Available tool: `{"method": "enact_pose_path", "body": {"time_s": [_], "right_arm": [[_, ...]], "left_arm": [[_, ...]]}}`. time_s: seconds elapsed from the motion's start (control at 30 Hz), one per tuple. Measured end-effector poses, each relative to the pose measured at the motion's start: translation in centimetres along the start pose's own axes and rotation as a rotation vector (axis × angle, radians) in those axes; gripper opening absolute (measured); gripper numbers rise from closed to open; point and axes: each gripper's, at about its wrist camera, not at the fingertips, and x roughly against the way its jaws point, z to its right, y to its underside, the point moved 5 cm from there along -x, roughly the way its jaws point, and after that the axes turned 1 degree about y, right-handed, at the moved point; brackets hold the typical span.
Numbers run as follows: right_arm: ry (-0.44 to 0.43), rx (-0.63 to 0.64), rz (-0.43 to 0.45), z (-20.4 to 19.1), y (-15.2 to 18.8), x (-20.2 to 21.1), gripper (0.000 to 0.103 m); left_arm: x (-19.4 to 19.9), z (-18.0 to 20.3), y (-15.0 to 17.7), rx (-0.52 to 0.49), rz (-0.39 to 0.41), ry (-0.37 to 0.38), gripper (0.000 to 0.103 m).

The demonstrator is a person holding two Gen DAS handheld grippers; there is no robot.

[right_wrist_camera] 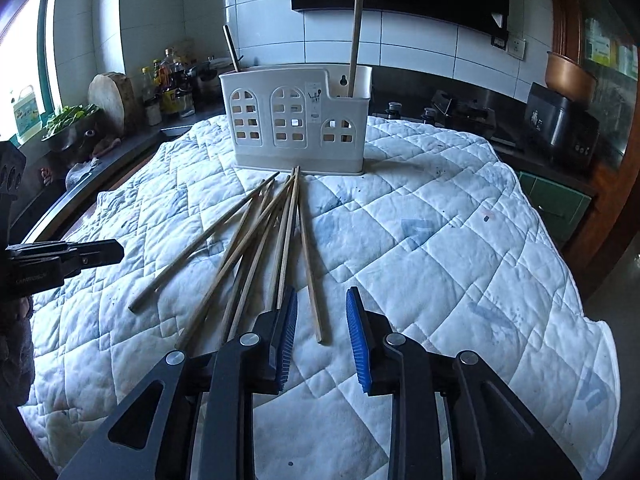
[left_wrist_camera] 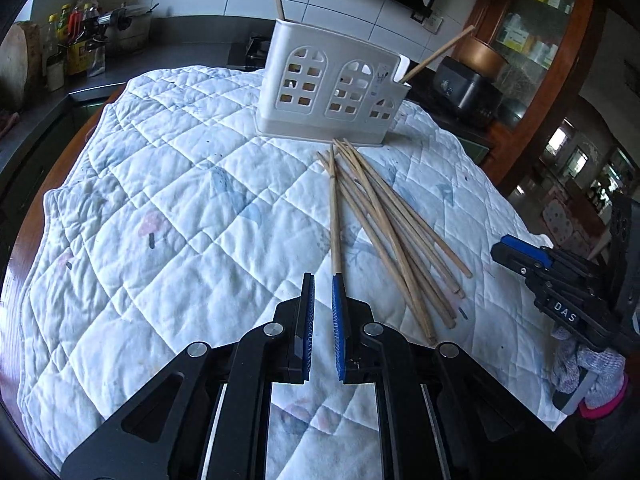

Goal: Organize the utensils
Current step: 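Move both tools back down to the loose chopsticks, then close the left tool on a wooden chopstick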

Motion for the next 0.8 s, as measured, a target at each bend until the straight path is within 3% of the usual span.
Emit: {"method": "enact_pose_path", "body": {"time_s": [0.2, 0.3, 0.57, 0.67, 0.8], "right_arm": [[-0.011, -0.020, -0.018, 0.6, 0.4, -1.0, 0.025], [-0.020, -0.032, -0.020, 0.9, 0.6, -1.2, 0.025], [-0.028, -0.055, -0.025, 2.2, 0.8, -1.8, 0.025], [-0.033, -0.068, -0.030, 2.5, 0.9, -2.0, 0.025], [-0.042, -0.077, -0.029, 2.8, 0.9, -2.2, 0.025]], "left_arm": [[-1.1, 3.3, 0.3, -0.022, -0.016, 0.068, 0.009], [-1.9, 5.3, 0.4, -0.056, -0.012, 0.072, 0.042], [-4.2, 7.2, 0.1, -0.093, -0.020, 0.051, 0.037], [-5.0, 7.4, 0.1, -0.100, -0.032, 0.043, 0.026], [-5.9, 7.4, 0.2, -0.112, -0.047, 0.014, 0.024]]}}
